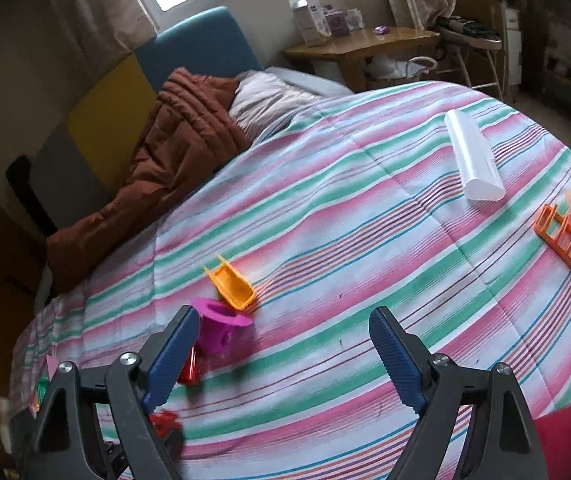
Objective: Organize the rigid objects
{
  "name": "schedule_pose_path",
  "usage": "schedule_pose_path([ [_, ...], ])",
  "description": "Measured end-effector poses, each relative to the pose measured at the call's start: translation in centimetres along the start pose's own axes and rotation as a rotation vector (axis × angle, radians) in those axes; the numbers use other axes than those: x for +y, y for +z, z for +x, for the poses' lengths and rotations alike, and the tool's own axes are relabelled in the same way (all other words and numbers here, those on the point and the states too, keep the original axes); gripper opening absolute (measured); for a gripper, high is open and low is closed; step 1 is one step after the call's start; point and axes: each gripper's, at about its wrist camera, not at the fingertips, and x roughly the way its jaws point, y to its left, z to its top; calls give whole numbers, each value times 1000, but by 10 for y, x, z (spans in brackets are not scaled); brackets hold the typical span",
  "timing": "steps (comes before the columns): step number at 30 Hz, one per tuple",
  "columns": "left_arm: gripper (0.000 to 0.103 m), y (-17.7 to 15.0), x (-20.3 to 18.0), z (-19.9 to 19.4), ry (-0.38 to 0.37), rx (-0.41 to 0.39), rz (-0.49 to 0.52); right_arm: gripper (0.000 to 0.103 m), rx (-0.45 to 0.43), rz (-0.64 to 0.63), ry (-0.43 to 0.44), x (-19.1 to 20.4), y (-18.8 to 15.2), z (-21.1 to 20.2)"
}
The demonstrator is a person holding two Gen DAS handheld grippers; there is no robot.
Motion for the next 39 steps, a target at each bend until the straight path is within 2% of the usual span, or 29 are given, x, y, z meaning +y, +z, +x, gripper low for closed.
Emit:
schedule_pose_path([
  [5,14,-29,18,-24,45,-41,-6,87,75,-3,25,3,-5,15],
  [12,14,-34,25,-27,39,-57,-23,83,214,73,107,10,-17,44],
  [17,14,-34,25,-26,43,-65,-19,75,247,151,128,29,-20,76],
  [21,14,-34,26,-26,44,-69,-28,74,229,181,96,39,-15,94],
  [22,14,-34,25,-26,45,-69,-28,68,222,182,71,40,-13,99],
  [24,14,-34,26,-25,46,-67,-30,48,215,128,20,46,-8,104],
  [31,15,-35,25,-24,53,-76,-23,47,297,-171,-59,58,-16,87],
  [36,14,-36,25,-23,62,-84,-29,48,306,-281,-46,43,-40,65],
  [37,14,-35,24,-23,64,-81,-30,46,311,-283,-43,40,-40,65],
  [38,14,-34,24,-23,66,-77,-32,33,329,-289,-49,39,-42,69],
  [39,14,-34,24,-24,70,-73,-35,33,330,-306,-70,41,-44,71],
])
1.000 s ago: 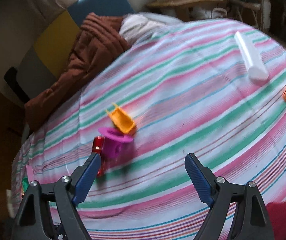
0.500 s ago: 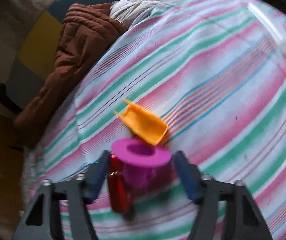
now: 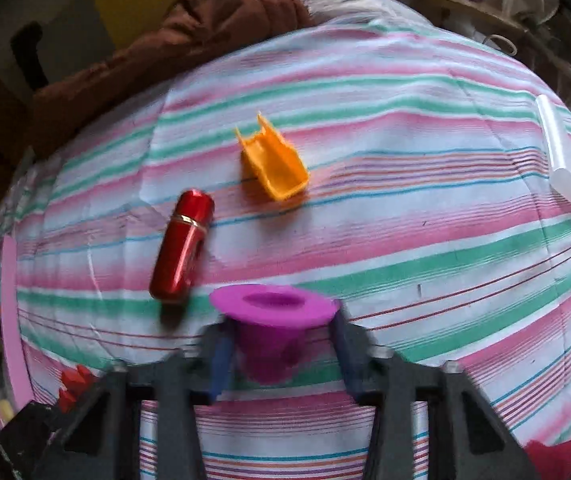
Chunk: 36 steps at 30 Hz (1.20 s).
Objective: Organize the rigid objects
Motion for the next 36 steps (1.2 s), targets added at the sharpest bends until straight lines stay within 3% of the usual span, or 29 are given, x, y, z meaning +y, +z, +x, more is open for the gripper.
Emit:
schedule_pose_path([
  [11,14,0,2,-25,39,-29,-11,33,-29,-71,-47,7,0,0],
  [24,14,10,13,-77,35,-113,-47,33,-17,-37,-7,6,5,8],
  [36,14,7,30,-106,55,-158,-80,32,-59,-155,-95,23,-2,10],
])
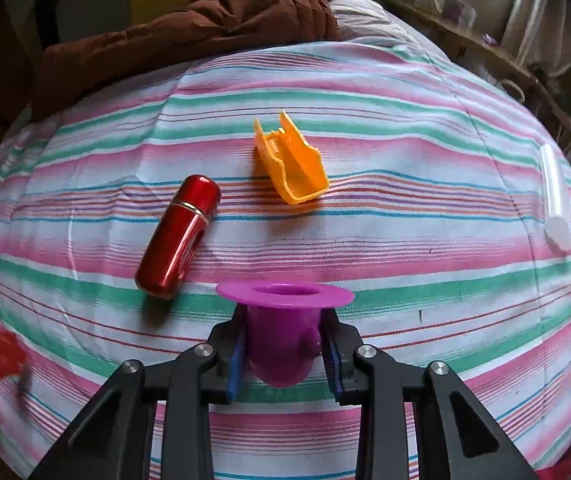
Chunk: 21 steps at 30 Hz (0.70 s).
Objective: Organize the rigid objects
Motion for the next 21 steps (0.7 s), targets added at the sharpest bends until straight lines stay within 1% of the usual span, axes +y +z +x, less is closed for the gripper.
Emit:
schedule_pose_path([
  [11,14,-3,29,-13,36,-4,-74,32,-13,-35,-25,4,-1,1],
  [16,14,-7,42,-18,73,-1,-91,32,-15,-46,-32,3,-1,1],
  [18,14,-7,46,-18,62,7,-104,32,-17,-49,-37,4,-1,0],
  [21,14,-4,38,-15,28,16,-84,32,-15,-49,-40,5,-1,0],
])
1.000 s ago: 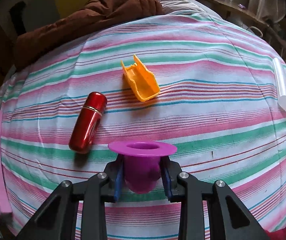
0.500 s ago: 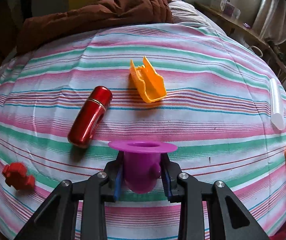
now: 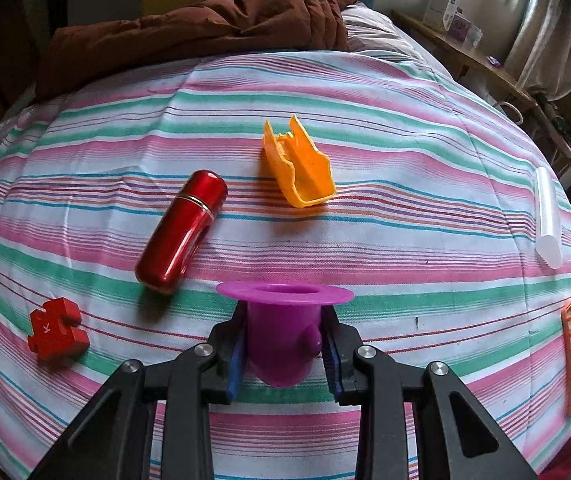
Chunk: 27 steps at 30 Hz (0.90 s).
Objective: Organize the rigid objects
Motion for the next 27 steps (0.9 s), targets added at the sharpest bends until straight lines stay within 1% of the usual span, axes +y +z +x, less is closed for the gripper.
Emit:
schedule_pose_path([
  [2,15,2,-13,7,-58,20,25,32,3,7,3,0,1,0],
  [6,26,8,-41,27,-129,60,93,32,8,14,8,0,1,-1],
  [7,27,9,-49,36,-142,76,120,33,10,14,9,0,1,-1],
  [9,30,11,-59,53,-151,121,149,33,16,17,12,0,2,-1],
  [11,30,14,-66,72,-152,168,172,33,22,16,14,-1,3,-1],
  [14,30,15,-71,88,-145,204,209,33,30,13,16,0,3,-1],
  [21,32,21,-81,114,-151,253,311,33,49,20,28,-2,5,-1],
  [25,32,22,-93,127,-159,286,396,33,55,23,31,-2,6,-2],
  [27,33,20,-97,132,-176,301,438,33,57,25,33,-2,6,-2],
])
